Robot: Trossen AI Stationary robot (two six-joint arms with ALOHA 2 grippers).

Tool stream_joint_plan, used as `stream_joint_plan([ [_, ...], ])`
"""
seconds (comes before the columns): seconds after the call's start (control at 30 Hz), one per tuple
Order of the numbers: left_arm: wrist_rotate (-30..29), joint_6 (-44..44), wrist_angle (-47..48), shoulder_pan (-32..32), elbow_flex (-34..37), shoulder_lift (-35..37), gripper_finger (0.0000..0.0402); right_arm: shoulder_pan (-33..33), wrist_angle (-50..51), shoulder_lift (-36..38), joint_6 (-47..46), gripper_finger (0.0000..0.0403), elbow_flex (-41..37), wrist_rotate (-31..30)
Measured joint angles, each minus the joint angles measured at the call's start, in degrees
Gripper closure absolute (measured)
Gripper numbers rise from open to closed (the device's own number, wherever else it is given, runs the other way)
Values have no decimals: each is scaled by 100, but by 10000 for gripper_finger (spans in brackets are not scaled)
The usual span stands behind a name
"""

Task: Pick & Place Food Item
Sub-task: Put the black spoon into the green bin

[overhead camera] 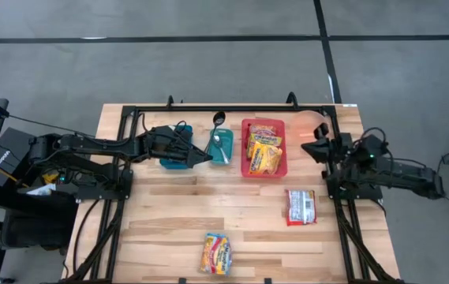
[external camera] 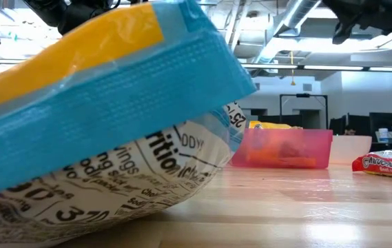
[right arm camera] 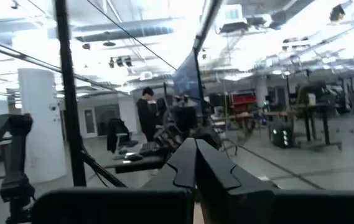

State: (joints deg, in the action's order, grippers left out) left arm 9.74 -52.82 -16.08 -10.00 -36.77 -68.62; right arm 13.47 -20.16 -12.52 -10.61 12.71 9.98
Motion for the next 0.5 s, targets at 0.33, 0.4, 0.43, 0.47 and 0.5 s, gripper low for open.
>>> stream_joint_plan([
  [0.33, 0, 0, 0, 0, 0, 0, 401, -103, 155, 400, 118, 401, 0, 39],
  [0.4, 0, 1, 1, 0, 0, 0, 401, -103, 166, 403, 38, 401, 1, 41],
  [0.43, 0, 0, 0, 0, 0, 0, 401, -103, 187, 403, 24, 401, 2, 39],
  [0.47, 0, 1, 0, 0, 0, -1, 402, -103, 199, 400, 21, 401, 0, 41],
  [0.5, 0, 1, 0, 0, 0, -2, 402, -103, 201, 401, 14, 401, 0, 41],
])
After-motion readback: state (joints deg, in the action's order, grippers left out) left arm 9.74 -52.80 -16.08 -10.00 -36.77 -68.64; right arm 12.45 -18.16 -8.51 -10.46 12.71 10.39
